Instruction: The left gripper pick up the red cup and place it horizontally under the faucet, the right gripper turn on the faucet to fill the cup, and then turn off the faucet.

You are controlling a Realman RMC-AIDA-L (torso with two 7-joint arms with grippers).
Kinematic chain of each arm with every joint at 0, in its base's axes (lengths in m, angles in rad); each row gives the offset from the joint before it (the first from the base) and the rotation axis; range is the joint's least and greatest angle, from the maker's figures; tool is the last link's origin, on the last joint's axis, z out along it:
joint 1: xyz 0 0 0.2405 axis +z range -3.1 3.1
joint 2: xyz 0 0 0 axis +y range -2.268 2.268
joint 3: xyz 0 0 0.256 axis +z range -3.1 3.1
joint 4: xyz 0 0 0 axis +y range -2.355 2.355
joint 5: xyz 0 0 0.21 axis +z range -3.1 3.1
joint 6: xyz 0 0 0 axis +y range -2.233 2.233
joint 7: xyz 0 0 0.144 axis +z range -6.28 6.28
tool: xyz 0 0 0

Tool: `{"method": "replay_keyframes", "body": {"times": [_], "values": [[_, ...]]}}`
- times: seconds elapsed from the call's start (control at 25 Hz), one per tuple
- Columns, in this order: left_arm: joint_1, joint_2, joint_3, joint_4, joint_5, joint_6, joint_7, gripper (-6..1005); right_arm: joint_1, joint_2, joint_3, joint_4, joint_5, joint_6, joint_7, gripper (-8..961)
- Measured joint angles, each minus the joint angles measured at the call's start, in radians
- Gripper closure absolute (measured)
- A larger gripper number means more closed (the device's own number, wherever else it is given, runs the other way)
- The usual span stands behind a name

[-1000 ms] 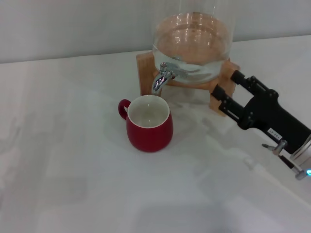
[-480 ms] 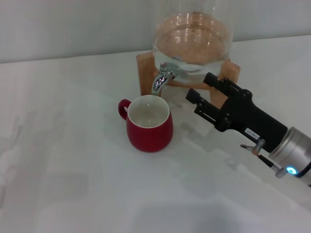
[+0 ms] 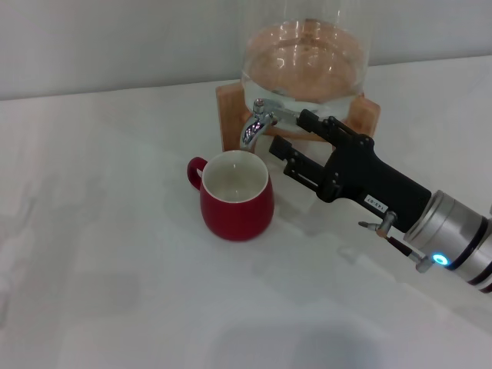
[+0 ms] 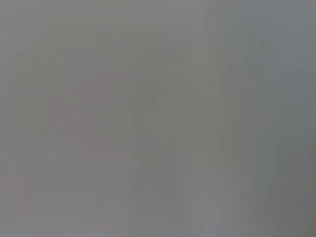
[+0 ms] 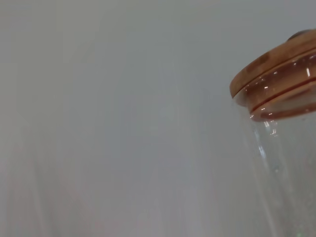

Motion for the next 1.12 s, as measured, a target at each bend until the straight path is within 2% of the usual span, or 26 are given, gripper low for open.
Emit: {"method": "replay_keyframes", "body": {"times": [1.12], "values": [[-0.021,0.002,-0.005,-0.016,0.000,-0.002,0.000,115,0.011,0.000,0.009,-0.019,0.009,0.029,0.000,230]]}}
